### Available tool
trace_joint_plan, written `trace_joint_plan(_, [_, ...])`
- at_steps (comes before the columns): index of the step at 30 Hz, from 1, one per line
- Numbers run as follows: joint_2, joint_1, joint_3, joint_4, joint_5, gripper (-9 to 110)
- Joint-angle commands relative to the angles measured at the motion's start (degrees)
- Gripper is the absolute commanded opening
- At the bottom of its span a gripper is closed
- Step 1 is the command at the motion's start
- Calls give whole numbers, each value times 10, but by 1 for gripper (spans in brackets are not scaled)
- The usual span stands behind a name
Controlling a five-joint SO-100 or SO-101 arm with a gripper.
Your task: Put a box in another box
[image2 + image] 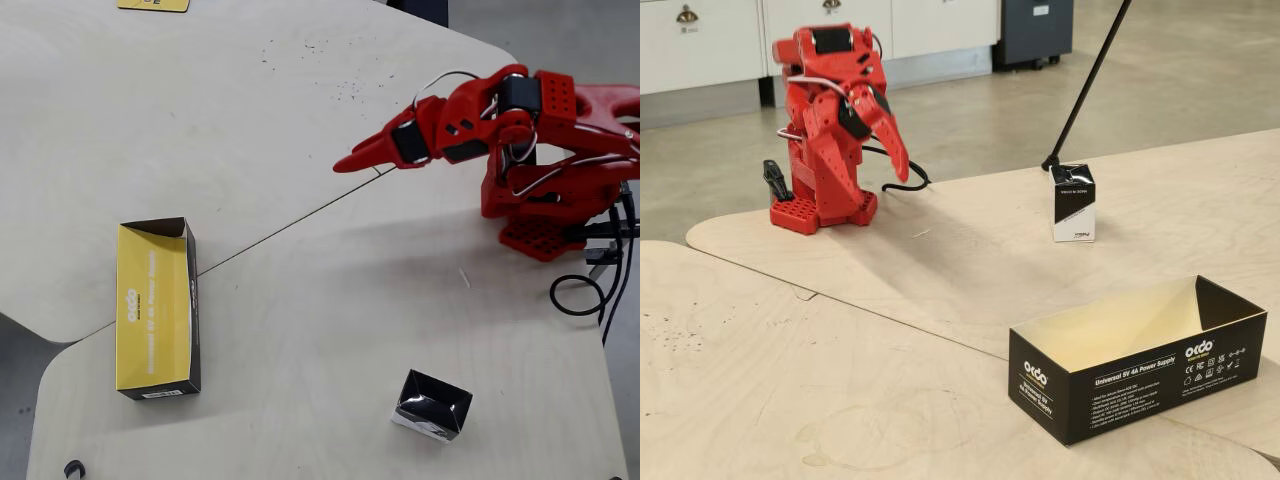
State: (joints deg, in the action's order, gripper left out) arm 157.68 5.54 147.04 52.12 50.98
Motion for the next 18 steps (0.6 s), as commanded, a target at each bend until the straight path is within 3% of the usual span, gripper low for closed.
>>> trace_joint_plan(1, [-236,-50,-316,105,-84,28])
trace_joint_plan(10, [-493,-240,-656,376,-186,39])
trace_joint_plan(18, [-574,-379,-715,509,-179,43])
